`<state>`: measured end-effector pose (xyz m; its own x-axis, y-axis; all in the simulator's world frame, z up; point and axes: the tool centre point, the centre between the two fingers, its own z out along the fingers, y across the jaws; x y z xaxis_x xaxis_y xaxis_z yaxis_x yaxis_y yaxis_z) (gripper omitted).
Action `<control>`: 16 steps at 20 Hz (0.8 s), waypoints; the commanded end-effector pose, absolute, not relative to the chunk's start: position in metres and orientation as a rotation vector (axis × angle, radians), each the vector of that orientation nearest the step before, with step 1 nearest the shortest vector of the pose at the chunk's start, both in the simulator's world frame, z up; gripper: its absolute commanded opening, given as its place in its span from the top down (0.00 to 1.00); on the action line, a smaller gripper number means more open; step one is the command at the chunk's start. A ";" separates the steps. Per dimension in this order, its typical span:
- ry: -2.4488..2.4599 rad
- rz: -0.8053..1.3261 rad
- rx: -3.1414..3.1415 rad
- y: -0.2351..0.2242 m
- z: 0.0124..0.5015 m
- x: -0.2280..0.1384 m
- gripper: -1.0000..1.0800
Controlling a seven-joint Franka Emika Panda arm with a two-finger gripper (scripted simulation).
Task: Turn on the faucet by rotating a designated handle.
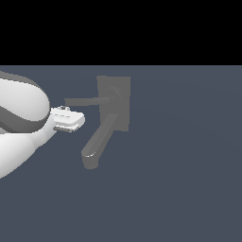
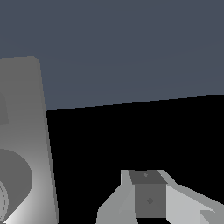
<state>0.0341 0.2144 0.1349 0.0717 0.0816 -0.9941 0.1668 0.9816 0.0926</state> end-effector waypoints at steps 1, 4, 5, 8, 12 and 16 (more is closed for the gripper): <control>1.503 -0.091 0.186 0.205 0.133 0.037 1.00; 1.500 -0.121 0.179 0.191 0.136 0.042 1.00; 1.500 -0.130 0.181 0.187 0.137 0.044 1.00; 1.506 -0.151 0.191 0.176 0.138 0.048 1.00; 1.525 -0.171 0.192 0.169 0.133 0.048 1.00; 1.553 -0.187 0.171 0.170 0.121 0.040 1.00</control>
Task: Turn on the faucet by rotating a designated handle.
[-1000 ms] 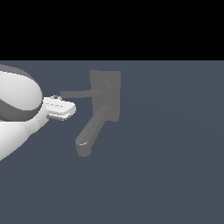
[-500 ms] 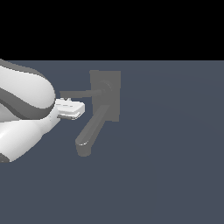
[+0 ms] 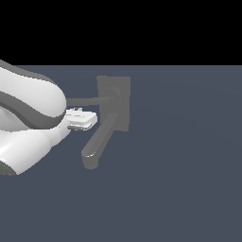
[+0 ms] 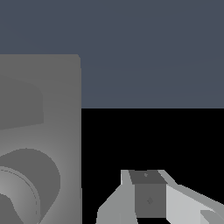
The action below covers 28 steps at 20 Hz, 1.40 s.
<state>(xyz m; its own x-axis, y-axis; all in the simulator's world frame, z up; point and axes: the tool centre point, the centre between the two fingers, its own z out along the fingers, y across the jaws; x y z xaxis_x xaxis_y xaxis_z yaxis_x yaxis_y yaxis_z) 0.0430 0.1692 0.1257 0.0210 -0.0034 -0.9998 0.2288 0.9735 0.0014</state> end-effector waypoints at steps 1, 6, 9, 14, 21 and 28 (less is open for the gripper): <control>1.559 -0.190 0.165 0.171 0.118 0.038 1.00; 1.566 -0.193 0.156 0.172 0.114 0.035 1.00; 1.565 -0.192 0.157 0.173 0.120 0.035 1.00; 1.566 -0.193 0.157 0.176 0.144 0.036 1.00; 1.566 -0.193 0.157 0.181 0.179 0.037 1.00; 1.573 -0.199 0.158 0.172 0.188 0.035 1.00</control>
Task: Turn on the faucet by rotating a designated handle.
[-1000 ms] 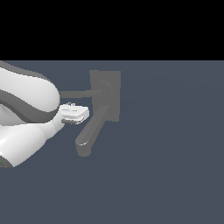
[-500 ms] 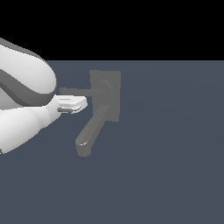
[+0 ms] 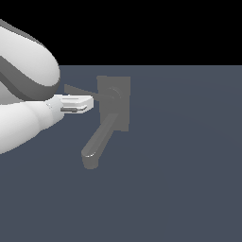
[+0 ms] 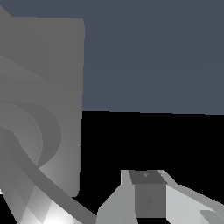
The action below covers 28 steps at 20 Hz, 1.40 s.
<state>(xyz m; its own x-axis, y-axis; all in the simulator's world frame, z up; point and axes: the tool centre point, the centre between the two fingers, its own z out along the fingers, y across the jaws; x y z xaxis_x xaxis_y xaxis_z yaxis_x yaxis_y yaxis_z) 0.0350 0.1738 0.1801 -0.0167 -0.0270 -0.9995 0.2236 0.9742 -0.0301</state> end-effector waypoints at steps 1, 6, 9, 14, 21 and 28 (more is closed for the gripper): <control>1.572 -0.199 0.158 0.171 0.192 0.035 1.00; 1.570 -0.197 0.157 0.166 0.212 0.033 1.00; 1.569 -0.195 0.157 0.163 0.224 0.033 1.00; 1.566 -0.193 0.156 0.159 0.244 0.032 1.00; 1.580 -0.200 0.157 0.146 0.244 0.027 1.00; 1.575 -0.197 0.157 0.131 0.262 0.025 1.00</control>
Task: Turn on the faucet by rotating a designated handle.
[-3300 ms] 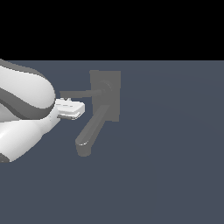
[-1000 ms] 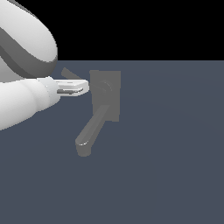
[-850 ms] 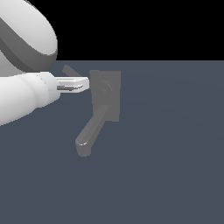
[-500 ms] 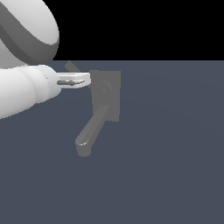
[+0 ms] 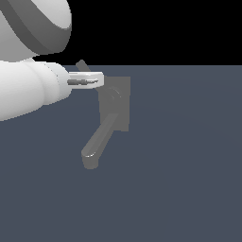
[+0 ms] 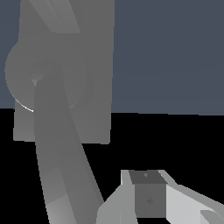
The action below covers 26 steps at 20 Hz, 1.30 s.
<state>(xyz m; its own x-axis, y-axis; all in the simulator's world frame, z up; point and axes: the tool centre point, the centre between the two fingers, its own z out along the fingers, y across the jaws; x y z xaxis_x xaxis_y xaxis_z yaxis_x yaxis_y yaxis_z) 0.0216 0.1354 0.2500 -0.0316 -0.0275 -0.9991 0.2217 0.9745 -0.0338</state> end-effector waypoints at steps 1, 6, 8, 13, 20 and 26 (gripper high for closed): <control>1.574 -0.197 0.157 0.129 0.265 0.024 1.00; 1.570 -0.195 0.157 0.118 0.278 0.022 1.00; 1.569 -0.194 0.156 0.114 0.283 0.021 1.00; 1.596 -0.199 0.153 0.109 0.273 0.015 1.00; 1.587 -0.197 0.154 0.088 0.283 0.012 1.00; 1.578 -0.195 0.155 0.069 0.293 0.009 1.00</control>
<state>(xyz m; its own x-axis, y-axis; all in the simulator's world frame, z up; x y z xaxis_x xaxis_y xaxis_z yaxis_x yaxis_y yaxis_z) 0.0047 0.0833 0.2798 -0.0417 -0.0249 -0.9988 0.2034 0.9785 -0.0329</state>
